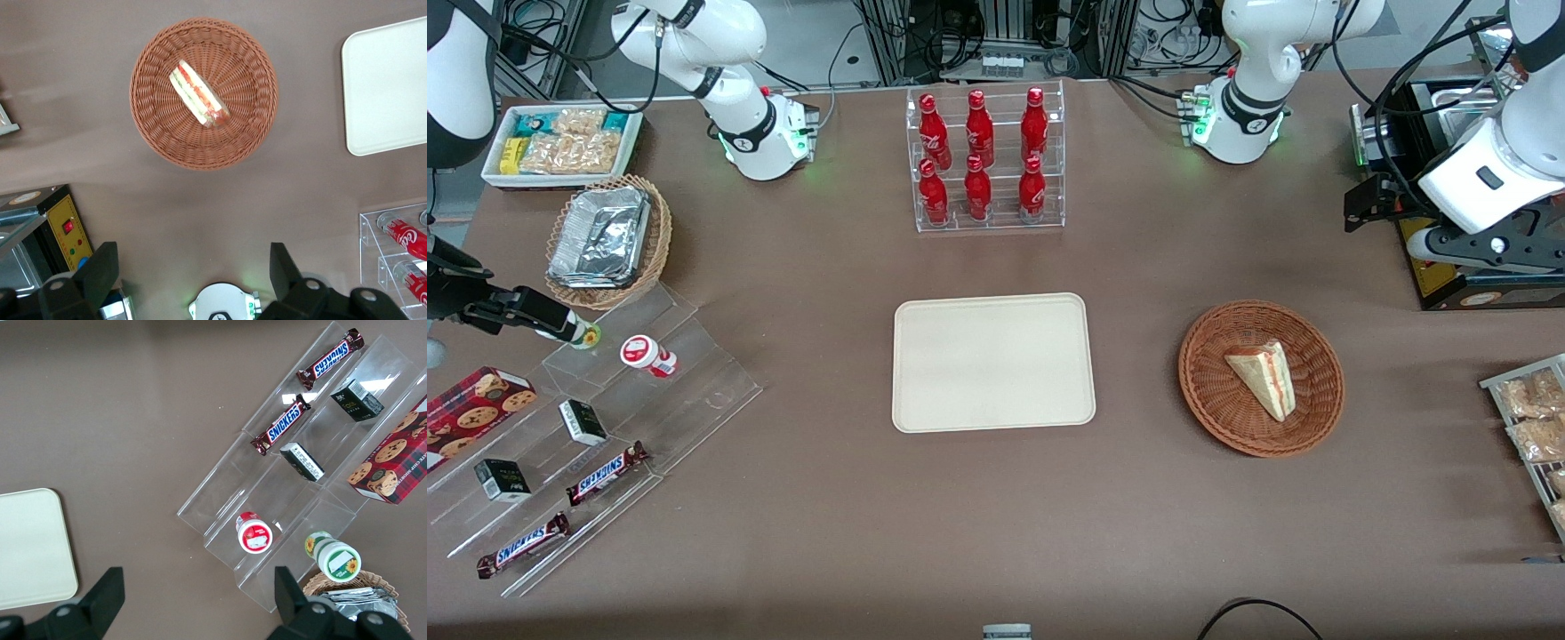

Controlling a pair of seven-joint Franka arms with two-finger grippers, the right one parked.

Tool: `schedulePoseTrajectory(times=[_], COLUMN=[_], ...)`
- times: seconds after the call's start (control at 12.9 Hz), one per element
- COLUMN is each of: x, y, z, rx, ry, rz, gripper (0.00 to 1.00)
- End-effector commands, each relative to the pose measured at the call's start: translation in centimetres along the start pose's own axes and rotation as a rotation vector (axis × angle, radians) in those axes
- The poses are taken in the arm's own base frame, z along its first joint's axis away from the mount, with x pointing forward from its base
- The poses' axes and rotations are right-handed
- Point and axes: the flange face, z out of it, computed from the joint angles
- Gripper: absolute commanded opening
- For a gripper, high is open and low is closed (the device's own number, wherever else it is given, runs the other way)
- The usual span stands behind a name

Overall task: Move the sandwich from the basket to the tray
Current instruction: 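Move the left gripper over the wicker basket holding the sandwich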

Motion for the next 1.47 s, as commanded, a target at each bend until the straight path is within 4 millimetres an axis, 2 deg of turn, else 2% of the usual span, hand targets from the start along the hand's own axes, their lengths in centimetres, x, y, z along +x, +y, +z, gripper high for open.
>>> schedulePoseTrajectory(times=[0.0, 0.15, 0.39, 1.08, 1.39], x=[0.0, 0.1, 0.8, 2.8, 3.0], y=[0.3, 0.1, -0.2, -0.6, -0.6], z=[-0.4, -0.1, 2.9, 15.0, 19.5], rx=[0.016, 0.015, 0.012, 0.018, 0.021], ry=[0.034, 0.031, 0.027, 0.084, 0.143], rz=[0.014, 0.005, 0.005, 0.008, 0.010], gripper=[1.00, 1.00, 1.00, 1.00, 1.00])
